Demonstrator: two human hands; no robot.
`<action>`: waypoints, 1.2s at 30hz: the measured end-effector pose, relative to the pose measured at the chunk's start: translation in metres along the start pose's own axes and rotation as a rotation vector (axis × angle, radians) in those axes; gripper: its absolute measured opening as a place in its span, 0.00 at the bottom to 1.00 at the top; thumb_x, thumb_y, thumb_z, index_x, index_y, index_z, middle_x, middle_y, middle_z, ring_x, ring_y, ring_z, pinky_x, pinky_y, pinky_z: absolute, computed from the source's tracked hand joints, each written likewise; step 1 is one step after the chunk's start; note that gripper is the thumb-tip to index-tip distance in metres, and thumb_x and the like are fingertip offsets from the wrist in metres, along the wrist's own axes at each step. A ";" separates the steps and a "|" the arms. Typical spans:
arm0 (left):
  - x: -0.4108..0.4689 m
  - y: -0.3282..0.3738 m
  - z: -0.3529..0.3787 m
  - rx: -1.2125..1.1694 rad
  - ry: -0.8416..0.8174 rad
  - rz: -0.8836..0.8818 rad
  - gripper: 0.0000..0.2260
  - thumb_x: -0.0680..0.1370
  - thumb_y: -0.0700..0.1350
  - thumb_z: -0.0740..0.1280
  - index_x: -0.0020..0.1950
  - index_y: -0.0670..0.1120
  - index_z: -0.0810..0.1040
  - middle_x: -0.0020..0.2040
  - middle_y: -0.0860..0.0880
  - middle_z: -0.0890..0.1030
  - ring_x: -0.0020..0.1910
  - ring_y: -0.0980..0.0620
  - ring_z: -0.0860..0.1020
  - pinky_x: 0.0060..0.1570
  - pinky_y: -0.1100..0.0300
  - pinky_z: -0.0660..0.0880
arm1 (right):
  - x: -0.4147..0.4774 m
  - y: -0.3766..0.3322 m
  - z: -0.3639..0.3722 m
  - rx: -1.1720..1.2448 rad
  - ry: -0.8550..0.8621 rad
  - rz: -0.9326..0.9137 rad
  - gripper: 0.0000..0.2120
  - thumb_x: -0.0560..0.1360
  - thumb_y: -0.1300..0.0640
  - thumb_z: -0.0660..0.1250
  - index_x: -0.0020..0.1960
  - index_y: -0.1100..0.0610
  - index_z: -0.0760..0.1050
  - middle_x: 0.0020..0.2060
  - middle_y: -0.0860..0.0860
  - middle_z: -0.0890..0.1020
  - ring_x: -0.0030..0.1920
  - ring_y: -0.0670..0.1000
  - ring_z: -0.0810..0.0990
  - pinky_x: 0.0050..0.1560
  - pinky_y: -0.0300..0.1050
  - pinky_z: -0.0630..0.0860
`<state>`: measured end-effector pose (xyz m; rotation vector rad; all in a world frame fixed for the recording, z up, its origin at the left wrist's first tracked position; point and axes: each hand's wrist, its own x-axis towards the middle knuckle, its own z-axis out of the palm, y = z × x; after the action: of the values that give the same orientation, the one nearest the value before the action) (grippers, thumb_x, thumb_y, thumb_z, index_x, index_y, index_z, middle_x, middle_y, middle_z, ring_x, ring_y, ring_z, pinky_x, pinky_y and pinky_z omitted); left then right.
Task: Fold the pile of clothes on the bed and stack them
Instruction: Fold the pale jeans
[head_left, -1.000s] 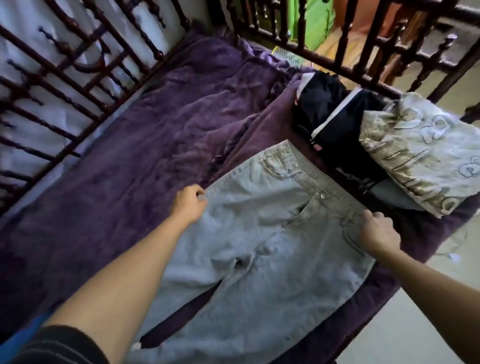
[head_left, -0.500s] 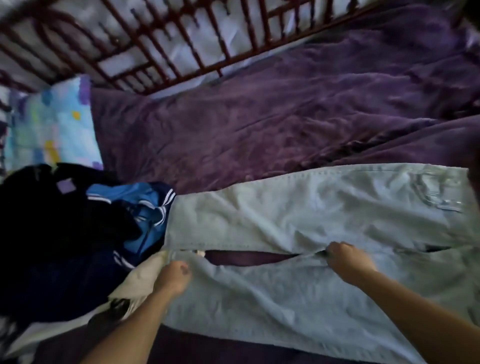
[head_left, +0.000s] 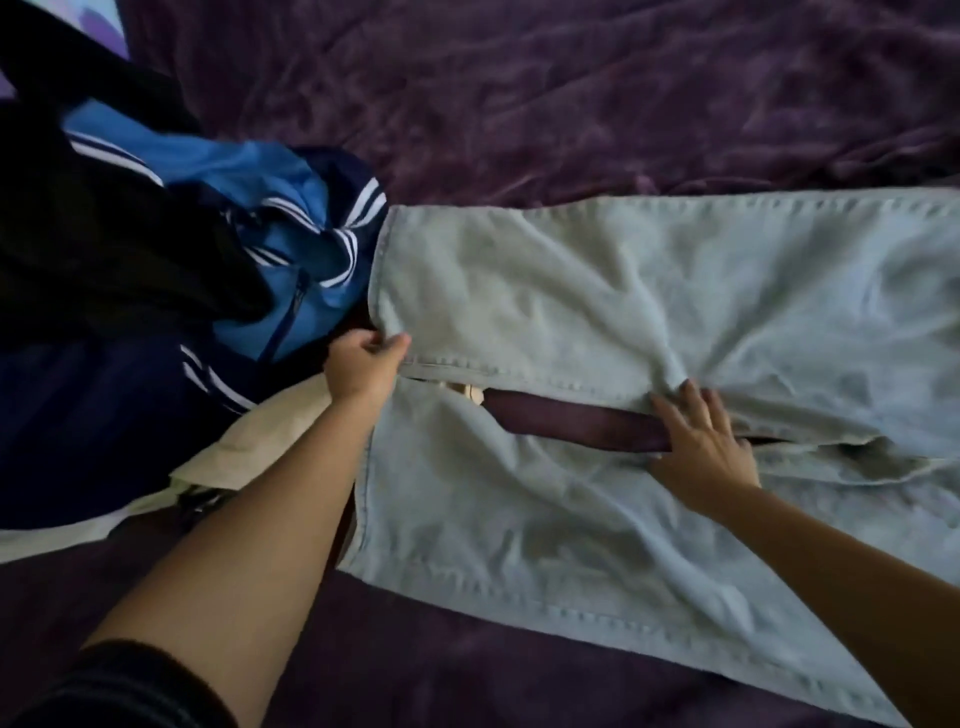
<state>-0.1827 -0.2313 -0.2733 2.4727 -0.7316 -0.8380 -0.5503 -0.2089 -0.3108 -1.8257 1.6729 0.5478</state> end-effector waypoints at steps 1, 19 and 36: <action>0.008 -0.003 0.003 0.010 0.018 0.055 0.10 0.70 0.47 0.74 0.45 0.41 0.81 0.44 0.43 0.83 0.46 0.42 0.81 0.46 0.54 0.76 | 0.004 -0.004 0.008 -0.016 0.006 0.038 0.40 0.72 0.45 0.67 0.77 0.41 0.47 0.77 0.48 0.40 0.77 0.54 0.39 0.68 0.63 0.62; -0.135 -0.136 -0.045 0.417 -0.078 0.232 0.08 0.78 0.41 0.63 0.57 0.44 0.69 0.46 0.42 0.79 0.43 0.41 0.77 0.38 0.49 0.76 | 0.010 -0.006 -0.024 -0.062 -0.190 0.008 0.43 0.71 0.44 0.71 0.77 0.41 0.49 0.78 0.50 0.45 0.77 0.57 0.46 0.72 0.62 0.58; -0.417 -0.056 0.174 0.721 -0.397 0.786 0.09 0.74 0.46 0.67 0.53 0.46 0.76 0.51 0.46 0.77 0.51 0.43 0.77 0.47 0.52 0.73 | -0.241 0.328 0.036 -0.150 0.279 -0.139 0.35 0.57 0.57 0.80 0.63 0.60 0.76 0.63 0.60 0.77 0.62 0.62 0.76 0.57 0.58 0.74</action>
<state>-0.5592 0.0231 -0.2527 2.1865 -2.2798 -0.8253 -0.9010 -0.0154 -0.2282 -2.1932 1.7017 0.3810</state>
